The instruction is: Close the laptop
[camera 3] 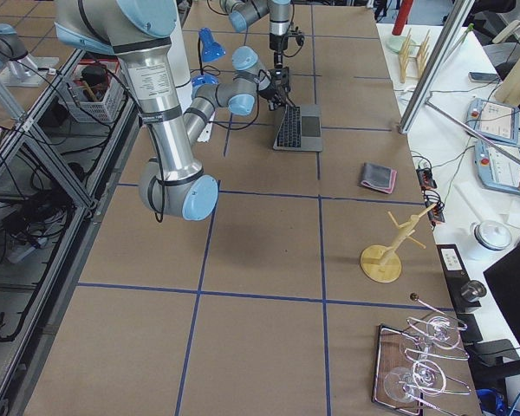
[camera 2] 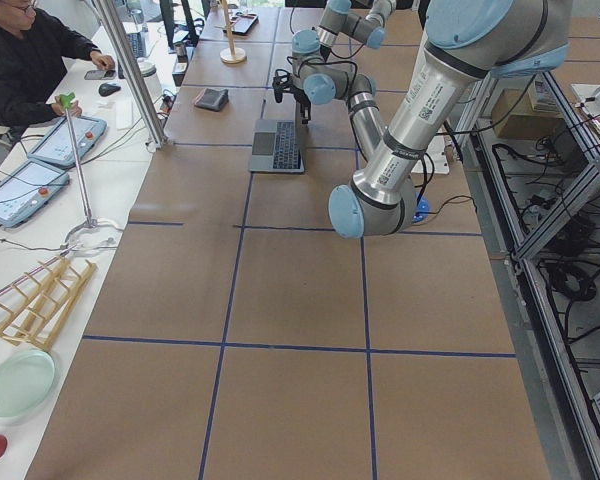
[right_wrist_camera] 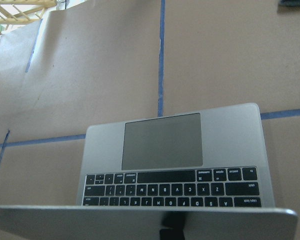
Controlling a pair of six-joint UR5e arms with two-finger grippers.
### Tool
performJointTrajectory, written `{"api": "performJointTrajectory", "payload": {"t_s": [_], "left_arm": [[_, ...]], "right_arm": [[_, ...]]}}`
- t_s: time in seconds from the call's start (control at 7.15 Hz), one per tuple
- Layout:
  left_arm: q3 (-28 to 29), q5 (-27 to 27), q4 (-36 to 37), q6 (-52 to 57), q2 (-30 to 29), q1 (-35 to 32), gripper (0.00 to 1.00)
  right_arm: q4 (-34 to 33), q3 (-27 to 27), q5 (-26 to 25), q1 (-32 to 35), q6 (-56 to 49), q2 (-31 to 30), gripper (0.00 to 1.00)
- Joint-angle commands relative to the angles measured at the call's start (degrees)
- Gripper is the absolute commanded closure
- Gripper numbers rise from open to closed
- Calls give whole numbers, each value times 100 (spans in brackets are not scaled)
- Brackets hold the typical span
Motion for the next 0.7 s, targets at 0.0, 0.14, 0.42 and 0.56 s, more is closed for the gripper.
{"api": "performJointTrajectory", "payload": {"t_s": [0.0,0.14,0.42,0.56], "left_arm": [[588,4,-591,10,-81,-168,100],[826,4,-734,36,-143,-212,100],[1553,4,-1215,37,-379,-326,100],[1958,4,-1497,37,-468,-423,100]], "right_arm": [[8,-760,3,224,-186,470,100],[25,-920,3,251,-239,490,100],[34,-1210,12,286,-240,603,100],[34,-1325,91,295,-240,622,100]]}}
